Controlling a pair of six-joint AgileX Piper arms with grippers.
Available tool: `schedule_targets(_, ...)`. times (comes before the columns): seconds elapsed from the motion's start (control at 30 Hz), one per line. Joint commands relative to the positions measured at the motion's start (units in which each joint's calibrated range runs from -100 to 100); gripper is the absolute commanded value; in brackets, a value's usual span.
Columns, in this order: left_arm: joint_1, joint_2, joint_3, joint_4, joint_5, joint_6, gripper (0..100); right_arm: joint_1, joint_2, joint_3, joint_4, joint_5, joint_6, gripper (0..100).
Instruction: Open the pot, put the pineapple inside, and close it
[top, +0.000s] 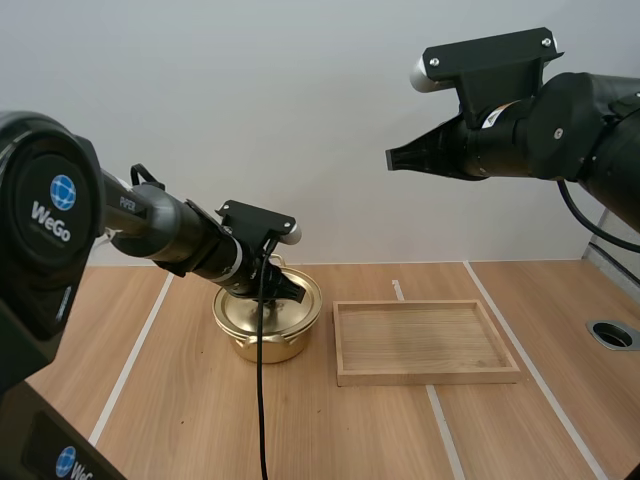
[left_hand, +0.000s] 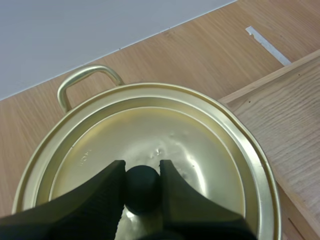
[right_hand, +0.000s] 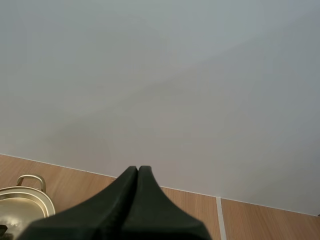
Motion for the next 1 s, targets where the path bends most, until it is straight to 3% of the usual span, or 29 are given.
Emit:
schedule_targets(0.0,-0.02,1.2,0.1,-2.4,-0.3,1.9,0,-0.2,-0.8,0.2,0.1,-0.4,0.1,0)
schedule_targets(0.87,-0.02,1.4,0.1,-0.5,1.6,2.2,0,-0.2,-0.8,0.2,0.1,-0.4,0.1,0)
schedule_targets(0.9,-0.02,1.4,0.1,0.3,1.8,2.2,2,-0.2,-0.8,0.2,0.1,-0.4,0.1,0)
schedule_targets(0.97,-0.02,1.4,0.1,2.2,2.1,2.2,21,-0.2,-0.8,0.2,0.1,-0.4,0.1,0)
